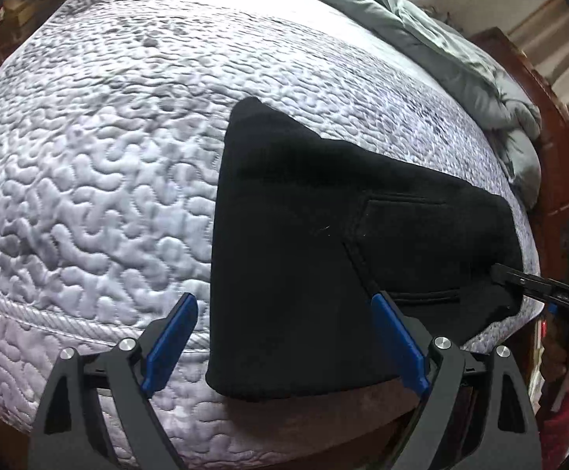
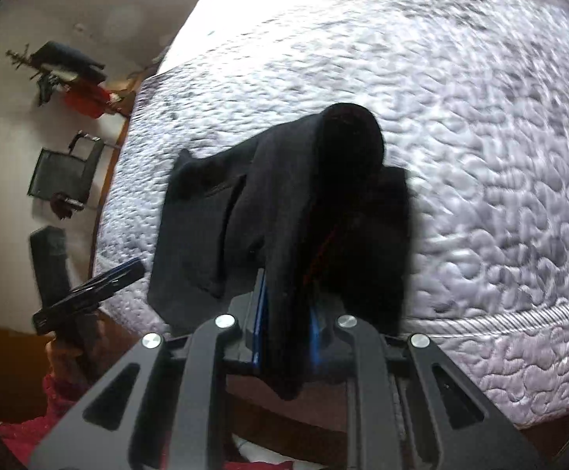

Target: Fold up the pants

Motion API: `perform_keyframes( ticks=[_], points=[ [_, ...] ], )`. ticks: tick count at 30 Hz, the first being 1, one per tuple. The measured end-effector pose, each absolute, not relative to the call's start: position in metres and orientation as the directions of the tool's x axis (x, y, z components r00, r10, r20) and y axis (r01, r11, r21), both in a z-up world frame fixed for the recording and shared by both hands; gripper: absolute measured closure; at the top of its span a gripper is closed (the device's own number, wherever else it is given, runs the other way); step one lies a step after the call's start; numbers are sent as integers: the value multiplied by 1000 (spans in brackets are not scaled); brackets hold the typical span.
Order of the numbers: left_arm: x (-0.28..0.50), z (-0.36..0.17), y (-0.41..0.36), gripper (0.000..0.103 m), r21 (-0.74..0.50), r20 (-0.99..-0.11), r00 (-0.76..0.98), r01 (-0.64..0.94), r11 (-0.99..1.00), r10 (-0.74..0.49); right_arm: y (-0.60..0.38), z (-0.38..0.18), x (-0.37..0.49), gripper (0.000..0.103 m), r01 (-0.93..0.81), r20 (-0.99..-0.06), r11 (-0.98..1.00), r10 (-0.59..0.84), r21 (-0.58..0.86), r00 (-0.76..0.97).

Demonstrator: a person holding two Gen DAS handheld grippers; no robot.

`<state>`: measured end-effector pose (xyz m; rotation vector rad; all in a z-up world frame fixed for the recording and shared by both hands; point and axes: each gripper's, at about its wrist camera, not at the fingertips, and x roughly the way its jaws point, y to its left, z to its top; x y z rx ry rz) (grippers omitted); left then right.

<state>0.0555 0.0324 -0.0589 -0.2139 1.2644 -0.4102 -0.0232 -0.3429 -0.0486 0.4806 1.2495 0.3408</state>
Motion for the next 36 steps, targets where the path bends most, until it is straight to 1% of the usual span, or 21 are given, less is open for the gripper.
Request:
perform_keyframes(
  ticks=[3,6,11,14,16,18,20,21,22,24,27,29,32,33,35,36],
  points=[
    [54,-64,23,12,-362,-887,230,194,912,-401,-356,-73,-24,86,65,-834,855,482,515,268],
    [54,-75,17,12,-341,-903,205,191,921,-377,-352,-94,-25,86,69,-850,863,475,501,228],
    [53,-81,13,11,-320,-913,203,185,929,-355,-337,-86,-25,86,25,-841,866,477,499,256],
    [56,-85,9,11,-301,-918,205,194,934,-338,-330,-89,-19,85,15,-868,891,438,454,235],
    [59,-93,8,11,-294,-927,185,187,937,-327,-334,-104,-14,79,41,-881,896,425,442,209],
    [60,-101,7,11,-286,-935,163,181,941,-316,-341,-114,-14,74,75,-870,878,450,472,204],
    [60,-103,7,11,-296,-933,157,180,938,-325,-346,-111,-17,65,78,-863,872,458,482,212],
    [60,-102,8,11,-299,-931,158,185,936,-329,-349,-105,-19,58,75,-864,876,451,477,226],
    [61,-100,9,11,-295,-932,162,187,937,-325,-351,-99,-21,57,71,-864,879,445,472,236],
    [62,-92,12,11,-279,-931,189,185,942,-313,-357,-83,-21,57,59,-855,880,440,472,276],
    [71,-73,12,11,-280,-915,243,194,940,-323,-374,-57,-9,57,67,-818,858,459,509,348],
    [76,-65,7,11,-283,-907,259,211,936,-333,-377,-54,4,57,74,-818,856,458,511,349],
    [85,-64,-3,10,-276,-908,258,226,934,-331,-377,-66,28,58,100,-809,830,497,549,314],
    [86,-65,-5,10,-275,-908,257,229,934,-330,-376,-70,35,62,107,-809,826,502,553,304],
    [88,-69,-10,9,-256,-914,260,230,939,-312,-375,-77,41,75,112,-808,821,511,560,294],
    [88,-71,-13,8,-246,-916,264,231,941,-304,-374,-79,44,77,115,-798,810,523,575,300]
  ],
)
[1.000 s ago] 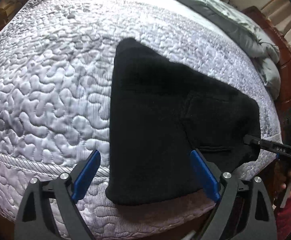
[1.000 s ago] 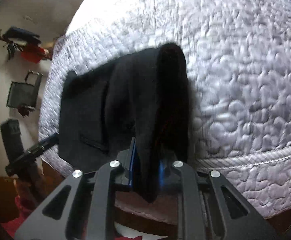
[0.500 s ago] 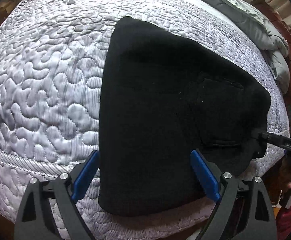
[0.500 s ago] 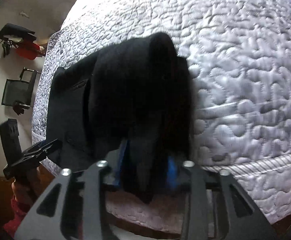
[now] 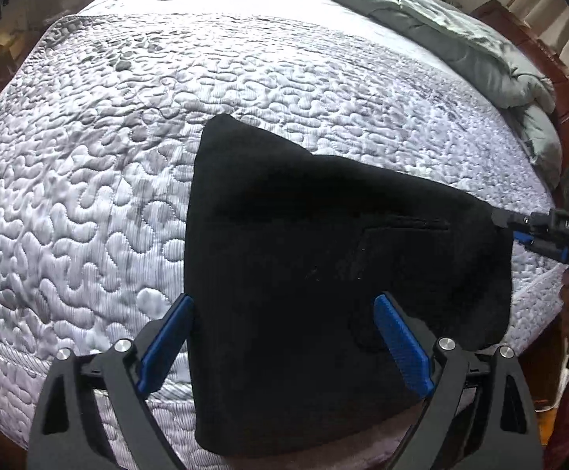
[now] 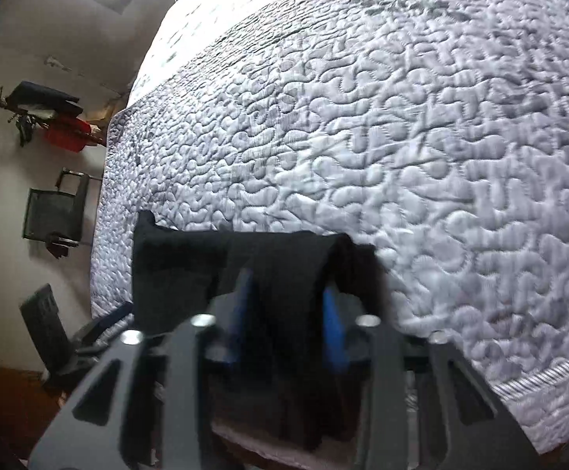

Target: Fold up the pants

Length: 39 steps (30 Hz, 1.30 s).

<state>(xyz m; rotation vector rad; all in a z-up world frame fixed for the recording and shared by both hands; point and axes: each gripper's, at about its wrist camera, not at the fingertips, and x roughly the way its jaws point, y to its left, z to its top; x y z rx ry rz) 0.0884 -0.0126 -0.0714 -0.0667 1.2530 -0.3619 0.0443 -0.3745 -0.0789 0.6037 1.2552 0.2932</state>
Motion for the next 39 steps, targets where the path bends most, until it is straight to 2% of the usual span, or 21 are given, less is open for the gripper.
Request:
perform_keyframes(
  ticks=[1,4,6,9,11,12,13,15,17,20,24,27,32,33,34,39],
  points=[
    [89,-74,-14,7,-238,-917,267,233,943,-298,-374,-78,46,85,109,-796,814,517,571,314],
    [88,-83,-10,5,-220,-924,262,227,949,-277,-375,-79,51,92,118,-810,828,490,548,321],
    [90,-89,-12,5,-231,-929,240,216,949,-281,-377,-90,57,93,157,-826,831,473,534,307],
    [89,-104,-10,5,-311,-923,182,163,936,-338,-376,-104,60,92,181,-839,834,463,522,287],
    [87,-108,-7,5,-344,-916,167,139,929,-364,-376,-104,60,89,174,-835,832,468,527,291],
    [86,-108,-6,5,-350,-915,162,134,927,-369,-377,-103,60,83,173,-832,829,472,531,292],
    [86,-108,-5,5,-350,-916,160,134,927,-369,-379,-99,56,71,167,-830,830,474,533,293],
    [82,-104,-4,5,-349,-916,160,141,927,-369,-383,-88,43,61,152,-831,839,461,522,312],
    [78,-100,-1,5,-354,-912,162,148,923,-376,-383,-79,28,60,118,-825,846,462,520,325],
    [71,-96,4,5,-368,-907,162,149,918,-389,-382,-72,-2,52,82,-800,826,509,558,319],
    [62,-92,11,5,-384,-899,166,142,912,-404,-376,-80,-37,52,56,-777,797,567,602,273],
    [58,-93,14,5,-380,-902,159,144,914,-401,-365,-85,-49,52,20,-795,815,558,579,236],
    [51,-97,15,5,-361,-912,148,156,919,-383,-350,-90,-55,80,-24,-836,859,504,512,217],
    [50,-98,14,5,-356,-914,147,159,921,-379,-350,-89,-56,95,-33,-844,869,489,494,222],
    [50,-98,13,5,-353,-915,147,162,922,-376,-350,-87,-57,98,-36,-850,876,476,481,225],
    [49,-104,6,5,-349,-918,139,155,924,-371,-358,-92,-60,100,-23,-848,869,487,494,209]
  ],
)
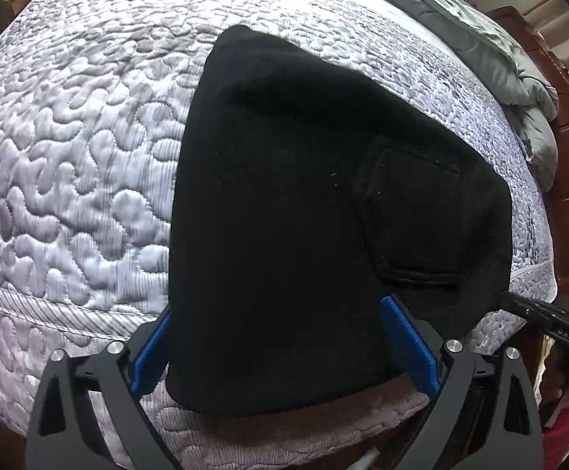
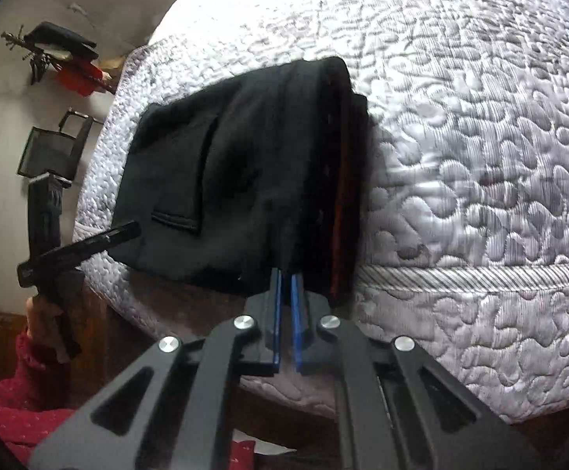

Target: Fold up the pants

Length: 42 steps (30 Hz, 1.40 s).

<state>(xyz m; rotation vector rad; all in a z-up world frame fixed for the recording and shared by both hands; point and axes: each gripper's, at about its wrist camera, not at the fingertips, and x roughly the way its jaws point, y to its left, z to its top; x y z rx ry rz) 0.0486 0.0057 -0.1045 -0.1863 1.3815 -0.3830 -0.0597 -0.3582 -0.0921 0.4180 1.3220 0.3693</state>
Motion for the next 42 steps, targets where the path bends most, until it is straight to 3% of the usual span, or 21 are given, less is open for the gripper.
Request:
perform_keyframes(
  ticks=[11,13,15,21,27,30,34,42],
  points=[
    [39,-105,2,4,-373,-911,132,145,917,-391,-358,-106,-61,95,8,-878,890,448,456,171],
    [38,-99,5,5,-376,-908,140,149,915,-396,-361,-93,-65,78,2,-882,899,429,438,193],
    [38,-91,11,5,-375,-905,155,151,915,-397,-365,-77,-66,74,3,-890,915,390,402,236],
    [52,-42,20,5,-390,-860,274,193,900,-431,-356,-42,-48,74,-54,-876,924,376,378,302],
    [73,-36,-23,5,-472,-822,195,291,832,-534,-323,-36,-5,74,-115,-871,921,388,371,302],
    [85,-58,-41,5,-421,-859,164,317,850,-486,-321,-54,14,77,-73,-898,941,337,330,282],
    [102,-89,-40,4,-440,-865,129,268,857,-485,-333,-84,30,84,-6,-903,929,362,371,234],
    [86,-81,-63,4,-295,-908,181,367,882,-379,-345,-92,29,83,33,-869,893,427,448,251]
  ],
)
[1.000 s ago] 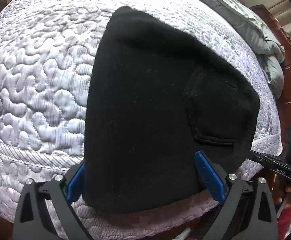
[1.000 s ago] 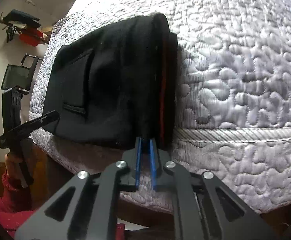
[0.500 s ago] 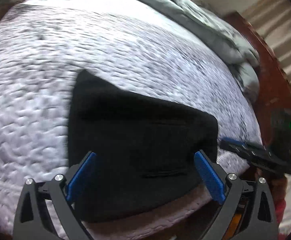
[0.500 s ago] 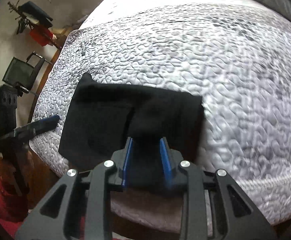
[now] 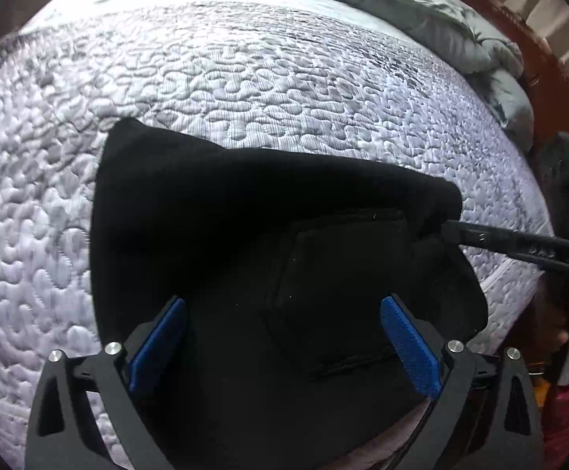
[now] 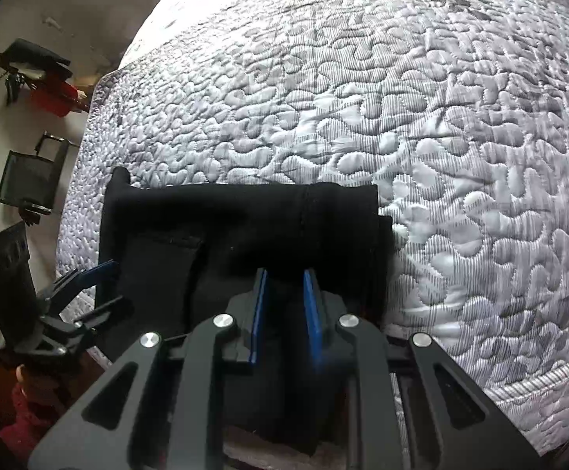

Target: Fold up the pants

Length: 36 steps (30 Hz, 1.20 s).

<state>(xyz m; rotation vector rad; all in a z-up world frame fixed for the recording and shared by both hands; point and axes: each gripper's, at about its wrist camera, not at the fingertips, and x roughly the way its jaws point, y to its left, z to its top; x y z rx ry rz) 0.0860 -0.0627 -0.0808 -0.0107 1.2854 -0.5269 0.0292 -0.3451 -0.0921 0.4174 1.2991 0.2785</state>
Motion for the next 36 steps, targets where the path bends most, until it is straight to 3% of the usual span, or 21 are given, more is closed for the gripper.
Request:
perform_keyframes(
  ticks=[4,6,8,10,13,16,36],
  points=[
    [75,-55,-50,4,-293,-893,233,347,891,-385,-344,-68,10,63,10,-866,906,402,424,299],
    [70,-42,-48,4,-292,-883,262,343,893,-390,-344,-55,-2,63,-6,-865,916,380,400,327],
    [64,-29,-42,4,-281,-877,289,337,898,-383,-347,-51,-9,56,-3,-864,919,372,394,340],
    [60,-21,-37,4,-283,-868,310,333,900,-388,-353,-49,-18,41,19,-867,923,354,385,351],
    [54,-13,-31,4,-291,-861,323,318,902,-392,-357,-50,-25,28,30,-872,927,341,375,350],
    [48,-11,-26,4,-295,-862,320,312,903,-392,-356,-58,-25,21,38,-882,932,328,362,339],
    [59,-76,-7,4,-224,-926,243,263,938,-289,-357,-124,-17,11,117,-909,916,352,384,224]
  ],
)
